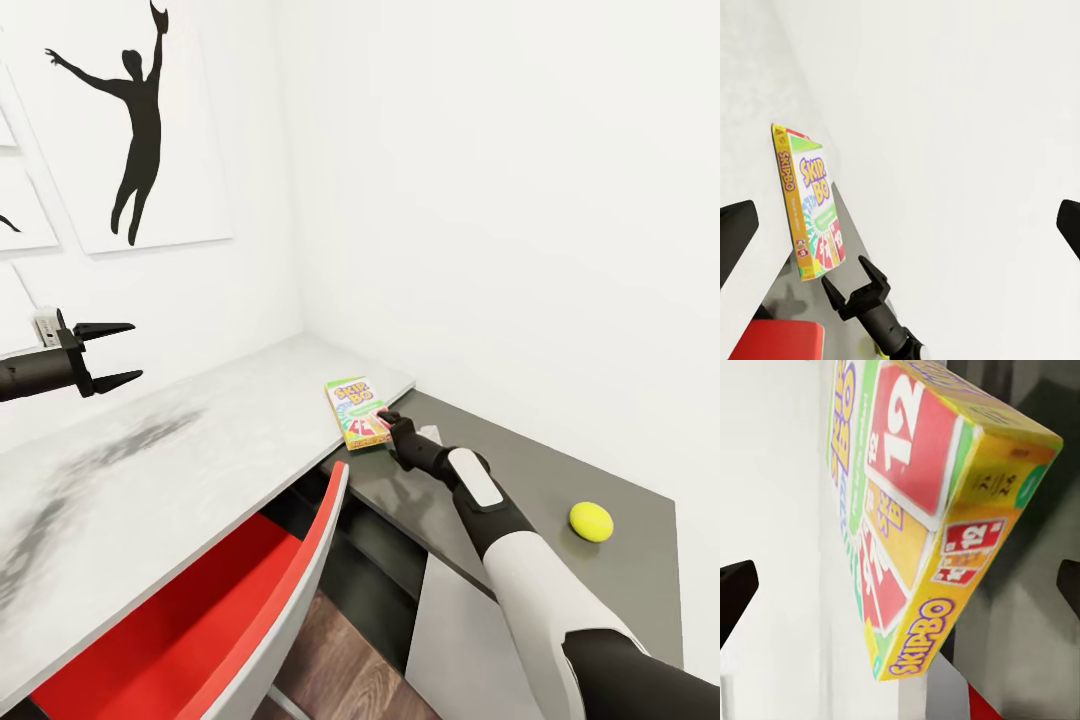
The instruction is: Put all the toys in the child's room - the three board games (two on the bed and one on the table), the two jigsaw puzzles on the table, and the tennis ball on the table - inside the toy box on the table in the child's room.
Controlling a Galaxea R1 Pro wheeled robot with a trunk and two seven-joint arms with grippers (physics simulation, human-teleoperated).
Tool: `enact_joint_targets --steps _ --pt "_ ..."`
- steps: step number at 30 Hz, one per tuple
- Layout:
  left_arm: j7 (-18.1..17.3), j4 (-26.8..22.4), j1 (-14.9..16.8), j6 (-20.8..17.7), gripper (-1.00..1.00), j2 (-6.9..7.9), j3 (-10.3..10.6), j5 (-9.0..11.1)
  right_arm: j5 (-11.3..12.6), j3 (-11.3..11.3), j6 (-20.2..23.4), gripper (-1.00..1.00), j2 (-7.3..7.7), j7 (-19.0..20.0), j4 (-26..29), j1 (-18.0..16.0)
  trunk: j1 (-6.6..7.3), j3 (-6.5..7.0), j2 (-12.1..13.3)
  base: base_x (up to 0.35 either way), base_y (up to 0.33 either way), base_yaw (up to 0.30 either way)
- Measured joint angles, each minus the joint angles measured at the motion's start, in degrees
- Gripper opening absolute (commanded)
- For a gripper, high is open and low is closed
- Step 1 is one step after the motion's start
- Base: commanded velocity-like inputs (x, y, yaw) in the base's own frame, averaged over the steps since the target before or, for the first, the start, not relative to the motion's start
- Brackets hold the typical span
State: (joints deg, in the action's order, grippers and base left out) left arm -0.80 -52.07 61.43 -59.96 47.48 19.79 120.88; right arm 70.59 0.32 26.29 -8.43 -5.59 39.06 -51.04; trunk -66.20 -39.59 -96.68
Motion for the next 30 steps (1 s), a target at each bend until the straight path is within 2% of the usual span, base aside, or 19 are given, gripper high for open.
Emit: enact_joint_targets --steps 11,17,30 --pt "0.0 0.0 0.0 0.0 1.0 0.12 0.0 0.0 -0.01 0.06 0.0 1.0 -0.03 0.0 -0.92 0.0 0.0 0.0 0.0 0.081 0.011 0.0" --pt "0.0 0.0 0.0 0.0 1.0 0.23 0.0 0.0 0.0 0.08 0.0 1.0 -0.04 0.0 -2.93 -0.23 0.0 0.0 0.0 0.015 0.002 0.0" --pt "0.0 0.0 0.0 0.0 1.0 0.43 0.0 0.0 0.0 0.17 0.09 1.0 0.01 0.0 -3.48 -0.61 0.0 0.0 0.0 0.001 0.0 0.0"
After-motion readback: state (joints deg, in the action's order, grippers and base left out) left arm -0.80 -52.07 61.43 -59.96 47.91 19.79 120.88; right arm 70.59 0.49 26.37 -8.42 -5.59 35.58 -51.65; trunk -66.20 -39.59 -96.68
